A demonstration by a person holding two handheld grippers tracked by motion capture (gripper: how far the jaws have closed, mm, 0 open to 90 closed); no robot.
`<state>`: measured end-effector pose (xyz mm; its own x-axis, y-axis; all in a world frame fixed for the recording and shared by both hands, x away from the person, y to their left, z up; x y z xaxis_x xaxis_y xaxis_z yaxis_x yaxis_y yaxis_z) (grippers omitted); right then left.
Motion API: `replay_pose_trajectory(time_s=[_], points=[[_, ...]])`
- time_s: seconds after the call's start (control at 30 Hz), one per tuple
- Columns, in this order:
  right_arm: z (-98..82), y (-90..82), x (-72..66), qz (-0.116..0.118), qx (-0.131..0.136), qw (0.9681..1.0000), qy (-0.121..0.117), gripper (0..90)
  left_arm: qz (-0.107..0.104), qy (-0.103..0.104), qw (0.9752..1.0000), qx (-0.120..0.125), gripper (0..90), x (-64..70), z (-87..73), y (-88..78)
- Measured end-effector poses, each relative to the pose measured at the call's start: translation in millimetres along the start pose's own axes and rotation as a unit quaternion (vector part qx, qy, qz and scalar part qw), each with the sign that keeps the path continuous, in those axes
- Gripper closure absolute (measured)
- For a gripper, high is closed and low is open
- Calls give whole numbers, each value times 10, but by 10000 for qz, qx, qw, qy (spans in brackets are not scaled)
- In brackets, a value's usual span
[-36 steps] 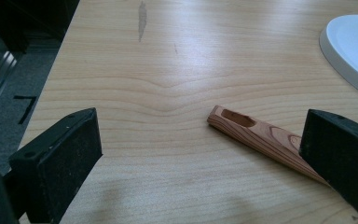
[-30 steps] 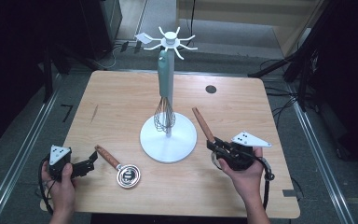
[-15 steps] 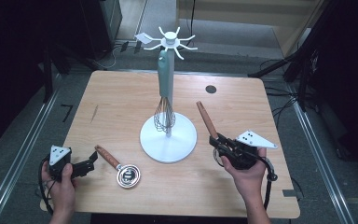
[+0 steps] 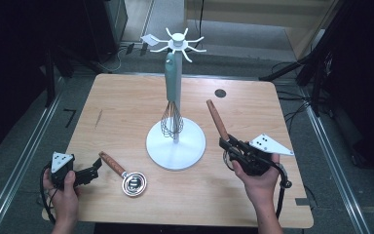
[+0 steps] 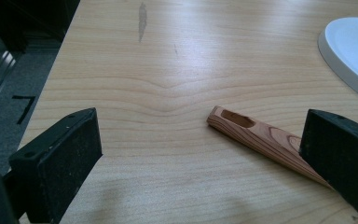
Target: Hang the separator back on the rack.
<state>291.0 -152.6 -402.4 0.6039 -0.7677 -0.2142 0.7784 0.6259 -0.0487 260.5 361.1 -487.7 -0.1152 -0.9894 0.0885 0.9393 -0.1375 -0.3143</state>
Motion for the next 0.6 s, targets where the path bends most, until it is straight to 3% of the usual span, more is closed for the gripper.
replay_pose_trajectory(time_s=[0.6], points=[[200, 32, -213, 152, 551, 9982, -203, 719, 14, 4, 10000, -14, 0, 1, 1, 3]])
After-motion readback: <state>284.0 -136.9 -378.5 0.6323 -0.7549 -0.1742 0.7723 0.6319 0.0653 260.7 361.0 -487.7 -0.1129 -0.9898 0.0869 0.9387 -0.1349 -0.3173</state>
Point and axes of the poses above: each handheld gripper's, and its own axes: y roughly forward along the jaws, z roughly out of its top, x roughly to its right, the point moved 1 cm from there along y, roughly forward along the jaws, and after that the axes turned 13 degrees about x, right-handed, at the moved point
